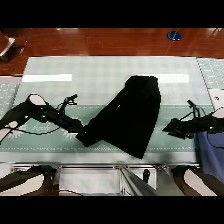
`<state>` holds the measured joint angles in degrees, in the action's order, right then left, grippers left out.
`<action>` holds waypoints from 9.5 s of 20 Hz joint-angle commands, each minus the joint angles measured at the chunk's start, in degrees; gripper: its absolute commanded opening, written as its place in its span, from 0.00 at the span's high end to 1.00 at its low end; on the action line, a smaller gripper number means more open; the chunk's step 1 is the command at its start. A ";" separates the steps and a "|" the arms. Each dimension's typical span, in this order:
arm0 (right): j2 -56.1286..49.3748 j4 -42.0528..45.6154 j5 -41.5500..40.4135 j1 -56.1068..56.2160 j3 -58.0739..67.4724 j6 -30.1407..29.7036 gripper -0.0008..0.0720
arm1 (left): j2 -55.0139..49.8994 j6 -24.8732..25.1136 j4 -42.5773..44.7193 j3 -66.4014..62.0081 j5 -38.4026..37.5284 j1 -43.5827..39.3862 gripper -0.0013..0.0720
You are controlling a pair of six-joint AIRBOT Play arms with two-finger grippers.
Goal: Fold the shirts.
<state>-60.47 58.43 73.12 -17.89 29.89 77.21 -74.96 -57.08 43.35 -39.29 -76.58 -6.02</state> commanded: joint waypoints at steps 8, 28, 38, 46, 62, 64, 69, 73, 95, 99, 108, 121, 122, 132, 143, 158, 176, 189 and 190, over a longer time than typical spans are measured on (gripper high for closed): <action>-2.60 1.14 2.23 20.48 -1.57 5.81 0.43 | -2.23 2.60 -1.40 -2.84 -0.79 -1.49 0.95; -5.07 -11.80 -14.01 29.40 21.00 0.68 0.95 | 0.94 2.43 -18.56 -11.28 5.77 3.13 0.95; -1.16 7.43 2.67 22.43 90.99 5.70 0.95 | 19.50 -7.87 -23.10 -52.13 14.71 18.32 0.95; 12.39 6.58 9.33 22.40 91.36 4.79 0.95 | 36.46 -17.20 3.87 -62.66 12.33 19.34 0.95; 8.35 12.55 1.73 22.25 51.10 5.09 0.95 | 31.71 -17.70 -0.09 -19.76 15.32 10.88 0.95; 1.79 12.85 -2.69 20.09 51.12 5.27 0.95 | 25.68 -14.86 -0.07 -16.33 23.91 5.33 0.95; -13.86 5.66 -7.04 12.41 53.75 6.36 0.95 | 6.84 -13.90 -0.09 -19.28 44.76 -3.30 0.95; -23.19 -2.23 -12.26 12.17 54.45 5.11 0.95 | -6.16 -14.10 -4.63 -26.25 42.60 -3.96 0.95; 7.48 -5.38 -5.20 -14.67 1.79 -2.60 0.42 | 10.23 -12.02 6.19 11.34 0.57 37.35 0.30; 7.48 -7.15 -5.20 -14.67 1.77 -3.69 0.43 | 10.10 -11.50 8.00 12.35 1.90 34.69 0.30; 7.48 -7.37 -5.20 -14.67 1.77 -4.00 0.43 | 1.90 -8.52 1.55 12.33 8.61 27.32 0.32; 6.34 11.37 -3.74 -14.69 1.77 7.89 0.43 | -0.07 -6.34 0.76 11.50 7.98 22.80 0.95; 4.90 11.26 -2.62 -14.69 1.77 7.67 0.43 | -0.07 -6.34 0.76 11.50 7.98 22.80 0.95; -7.34 -3.67 -6.78 -14.62 1.77 0.07 0.43 | -0.07 -6.36 0.72 11.50 7.63 22.77 0.95; -11.50 -6.95 -9.11 -4.98 6.05 -4.17 0.95 | 0.02 -6.34 -3.52 10.78 7.43 22.84 0.95; 10.78 -4.00 -2.16 -2.99 78.25 2.47 0.95 | 36.09 -5.97 -10.23 -45.53 29.59 22.91 0.95; 27.28 2.49 13.38 -2.99 61.48 8.63 0.95 | 47.89 -20.04 31.08 -35.34 17.62 8.74 0.95; -17.35 -15.89 -12.72 4.09 47.52 -2.82 0.95 | -4.90 -23.69 15.15 -30.91 42.60 7.76 0.95; -21.70 -15.89 -14.60 4.90 49.90 -2.73 0.95 | -8.39 -23.85 13.38 -32.46 43.08 7.85 0.95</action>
<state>-70.00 44.66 64.90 -15.86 76.12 75.57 -72.25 -80.44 62.33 -69.36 -37.28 1.93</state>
